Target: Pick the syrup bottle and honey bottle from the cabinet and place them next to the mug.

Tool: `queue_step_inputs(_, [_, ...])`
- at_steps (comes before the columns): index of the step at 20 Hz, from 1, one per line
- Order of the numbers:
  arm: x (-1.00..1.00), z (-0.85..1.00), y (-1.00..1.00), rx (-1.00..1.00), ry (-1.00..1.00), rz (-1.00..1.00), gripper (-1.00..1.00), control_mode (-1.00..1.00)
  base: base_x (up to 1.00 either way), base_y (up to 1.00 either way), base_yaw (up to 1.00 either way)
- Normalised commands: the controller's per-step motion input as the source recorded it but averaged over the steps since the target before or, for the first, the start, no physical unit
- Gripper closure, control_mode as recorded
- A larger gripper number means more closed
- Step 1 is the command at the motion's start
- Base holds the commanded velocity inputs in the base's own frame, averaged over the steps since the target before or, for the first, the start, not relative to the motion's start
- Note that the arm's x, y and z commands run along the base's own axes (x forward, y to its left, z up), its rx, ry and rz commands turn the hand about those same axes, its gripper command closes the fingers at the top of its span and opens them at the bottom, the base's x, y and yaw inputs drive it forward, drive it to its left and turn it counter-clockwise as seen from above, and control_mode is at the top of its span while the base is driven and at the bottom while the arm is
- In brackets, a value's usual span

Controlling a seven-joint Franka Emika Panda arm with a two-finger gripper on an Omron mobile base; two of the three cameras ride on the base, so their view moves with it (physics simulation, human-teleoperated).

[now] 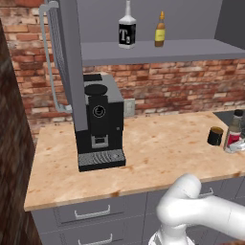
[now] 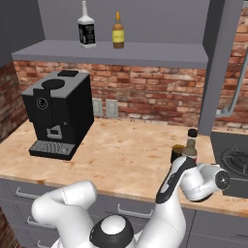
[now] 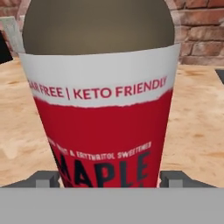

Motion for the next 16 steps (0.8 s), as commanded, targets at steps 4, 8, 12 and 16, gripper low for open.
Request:
queue_step_inputs(4, [0.00, 0.00, 0.00, 0.00, 0.00, 0.00, -1.00, -1.00, 0.00, 0.00, 0.00])
queue_step_inputs(8, [-0.03, 0.00, 0.00, 0.00, 0.00, 0.00, -1.00, -1.00, 0.00, 0.00, 0.00])
queue_step_inputs(12, [-0.23, 0.00, -0.01, 0.00, -0.02, -0.06, -1.00, -1.00, 0.00, 0.00, 0.00])
queue_step_inputs(16, [-0.28, 0.00, 0.00, 0.00, -0.05, -0.04, -1.00, -1.00, 0.00, 0.00, 0.00])
